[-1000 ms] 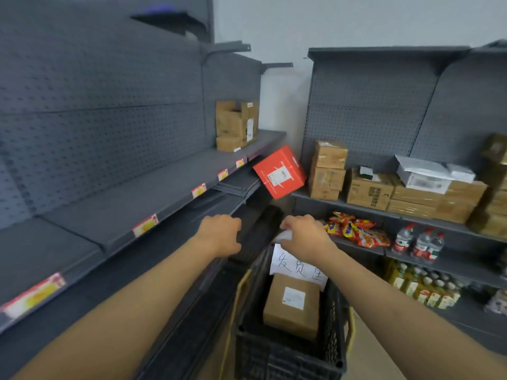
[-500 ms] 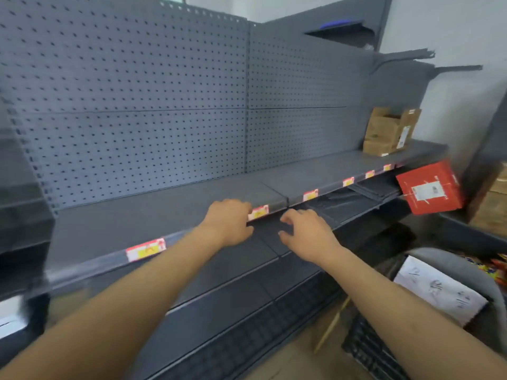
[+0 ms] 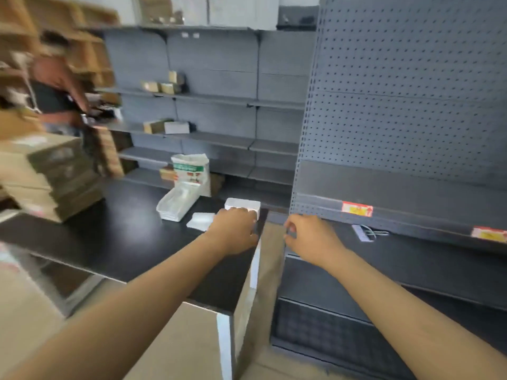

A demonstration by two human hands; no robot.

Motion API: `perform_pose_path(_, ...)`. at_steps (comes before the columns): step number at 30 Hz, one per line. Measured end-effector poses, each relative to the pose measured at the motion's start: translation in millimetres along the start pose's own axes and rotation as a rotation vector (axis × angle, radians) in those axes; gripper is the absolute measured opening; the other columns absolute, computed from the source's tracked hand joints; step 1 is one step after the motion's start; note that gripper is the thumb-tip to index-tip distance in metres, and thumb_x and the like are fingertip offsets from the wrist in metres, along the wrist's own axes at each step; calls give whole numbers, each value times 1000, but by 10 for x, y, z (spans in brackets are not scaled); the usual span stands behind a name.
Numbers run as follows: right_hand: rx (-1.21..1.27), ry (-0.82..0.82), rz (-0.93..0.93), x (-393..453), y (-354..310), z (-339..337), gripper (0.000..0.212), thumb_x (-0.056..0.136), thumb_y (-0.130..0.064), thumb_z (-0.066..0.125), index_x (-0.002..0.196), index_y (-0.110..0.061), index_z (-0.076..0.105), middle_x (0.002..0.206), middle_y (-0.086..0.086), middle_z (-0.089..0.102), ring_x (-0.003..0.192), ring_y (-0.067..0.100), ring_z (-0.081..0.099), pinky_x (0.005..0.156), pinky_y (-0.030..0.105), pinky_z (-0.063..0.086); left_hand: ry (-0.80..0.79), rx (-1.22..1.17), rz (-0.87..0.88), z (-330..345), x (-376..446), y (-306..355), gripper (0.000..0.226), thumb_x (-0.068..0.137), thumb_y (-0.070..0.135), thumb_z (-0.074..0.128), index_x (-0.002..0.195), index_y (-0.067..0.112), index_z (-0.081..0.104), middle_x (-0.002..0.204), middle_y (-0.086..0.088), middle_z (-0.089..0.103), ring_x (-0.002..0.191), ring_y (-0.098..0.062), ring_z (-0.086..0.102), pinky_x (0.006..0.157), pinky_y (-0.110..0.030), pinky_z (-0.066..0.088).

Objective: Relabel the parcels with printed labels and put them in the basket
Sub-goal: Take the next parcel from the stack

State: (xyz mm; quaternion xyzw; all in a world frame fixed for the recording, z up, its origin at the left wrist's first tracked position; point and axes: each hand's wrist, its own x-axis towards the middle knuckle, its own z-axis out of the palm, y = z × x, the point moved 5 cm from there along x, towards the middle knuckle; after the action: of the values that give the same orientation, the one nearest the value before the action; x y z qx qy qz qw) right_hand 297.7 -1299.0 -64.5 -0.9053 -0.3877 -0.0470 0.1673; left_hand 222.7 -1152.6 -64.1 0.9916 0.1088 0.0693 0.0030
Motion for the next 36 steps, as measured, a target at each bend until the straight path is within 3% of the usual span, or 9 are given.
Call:
perform_pose_path(6, 31, -67, -220, 365, -1474, 540, 28, 91, -33, 54, 116, -23, 58, 110, 1, 63, 103, 23, 56, 80, 32, 46, 7, 15, -246, -97, -821, -1390, 39, 87, 42, 54, 121, 22, 55, 114, -2, 62, 104, -24, 58, 77, -33, 40)
perform_pose_path(15, 40, -194, -509, 1025, -3716, 1413, 28, 92, -36, 55, 116, -23, 58, 112, 2, 65, 103, 22, 58, 86, 34, 49, -15, 19, -547, -234, -1923, -3533, 40, 88, 43, 54, 121, 22, 55, 110, 0, 62, 102, -22, 59, 85, -36, 47)
perform_pose_path(19, 77, -236, -644, 1215, -4705, 1750, 27, 93, -37, 54, 117, -24, 57, 110, 3, 63, 102, 22, 57, 85, 33, 49, 16, 31, -675, -322, -2408, -4354, 35, 88, 44, 57, 114, 20, 58, 104, 0, 64, 93, -19, 61, 79, -34, 51)
perform_pose_path(21, 80, -262, -716, 1298, -5147, 1900, 28, 94, -36, 54, 119, -22, 57, 110, 2, 63, 102, 20, 56, 88, 35, 49, 25, 40, -727, -338, -2610, -4709, 33, 88, 43, 56, 112, 20, 59, 102, 1, 65, 89, -16, 60, 70, -28, 44)
perform_pose_path(23, 72, -284, -782, 1417, -5555, 2047, 29, 94, -36, 53, 120, -22, 56, 111, 2, 63, 103, 20, 54, 89, 36, 48, 27, 64, -783, -345, -2786, -5044, 34, 88, 44, 55, 112, 21, 60, 103, 2, 65, 92, -16, 60, 70, -28, 39)
perform_pose_path(27, 65, -306, -874, 1767, -6275, 2339, 27, 94, -35, 54, 118, -21, 57, 111, 0, 63, 102, 19, 56, 81, 31, 42, 1, 80, -893, -283, -3014, -5754, 37, 88, 44, 54, 118, 23, 58, 112, 2, 64, 105, -21, 60, 83, -33, 44)
perform_pose_path(31, 90, -349, -919, 2199, -6850, 2612, 27, 93, -34, 56, 117, -21, 57, 112, -1, 62, 101, 17, 57, 84, 30, 49, 24, 72, -983, -335, -3035, -6440, 39, 88, 45, 55, 121, 24, 57, 112, 3, 65, 104, -20, 60, 84, -34, 45)
perform_pose_path(33, 84, -353, -939, 2461, -7134, 2722, 26, 93, -33, 57, 117, -21, 57, 113, -1, 63, 100, 17, 58, 88, 32, 51, 38, 72, -1014, -378, -2990, -6780, 39, 88, 46, 56, 119, 23, 57, 110, 3, 65, 100, -19, 61, 81, -33, 45)
perform_pose_path(36, 75, -325, -942, 2821, -7525, 2874, 21, 93, -34, 56, 109, -22, 60, 110, -1, 64, 95, 15, 59, 79, 29, 50, 55, 67, -1028, -436, -2945, -7225, 38, 88, 47, 56, 117, 23, 57, 104, 4, 66, 93, -16, 61, 68, -25, 40)
